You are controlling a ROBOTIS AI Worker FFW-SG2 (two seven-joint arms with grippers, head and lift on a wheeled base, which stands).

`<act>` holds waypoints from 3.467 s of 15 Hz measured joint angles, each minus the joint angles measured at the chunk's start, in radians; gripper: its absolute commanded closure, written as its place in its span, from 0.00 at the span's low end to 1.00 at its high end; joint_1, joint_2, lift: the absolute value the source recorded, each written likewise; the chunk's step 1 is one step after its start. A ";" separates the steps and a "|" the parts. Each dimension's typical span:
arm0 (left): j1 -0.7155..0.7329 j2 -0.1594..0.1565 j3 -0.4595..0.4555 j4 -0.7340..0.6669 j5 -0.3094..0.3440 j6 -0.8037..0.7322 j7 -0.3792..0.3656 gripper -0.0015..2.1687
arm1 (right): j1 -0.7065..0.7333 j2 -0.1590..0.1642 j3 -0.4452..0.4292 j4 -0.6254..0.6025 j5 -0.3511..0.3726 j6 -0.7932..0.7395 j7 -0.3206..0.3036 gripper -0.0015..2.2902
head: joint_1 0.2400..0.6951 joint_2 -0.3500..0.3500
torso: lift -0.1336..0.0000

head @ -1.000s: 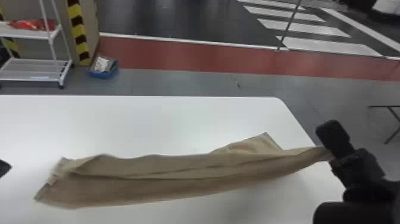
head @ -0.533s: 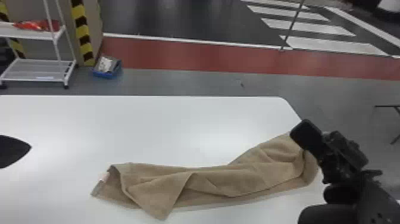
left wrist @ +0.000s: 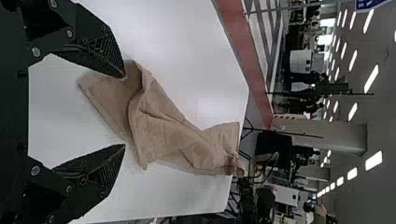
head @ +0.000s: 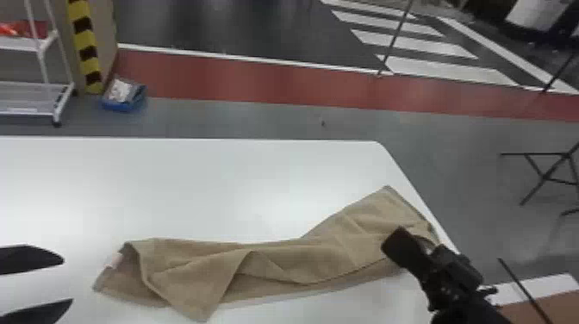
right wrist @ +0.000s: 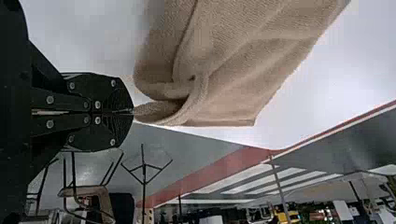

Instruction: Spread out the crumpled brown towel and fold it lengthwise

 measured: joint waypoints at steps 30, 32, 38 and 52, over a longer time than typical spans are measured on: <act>-0.135 -0.001 -0.750 -0.146 0.048 0.339 0.942 0.21 | -0.008 0.042 -0.015 0.080 -0.015 -0.005 -0.116 0.87 | 1.00 0.00 | 0.04; -0.136 0.002 -0.751 -0.141 0.031 0.337 0.947 0.29 | -0.008 0.042 -0.015 0.080 -0.015 -0.005 -0.116 0.87 | 1.00 0.00 | 0.04; -0.123 0.008 -0.728 -0.138 0.007 0.356 0.926 0.33 | -0.011 0.042 -0.015 0.081 -0.015 -0.005 -0.117 0.87 | 1.00 0.00 | 0.04; -0.064 0.034 -0.635 -0.184 -0.010 0.404 0.838 0.55 | -0.016 0.042 -0.016 0.076 -0.016 -0.005 -0.119 0.87 | 1.00 0.00 | 0.04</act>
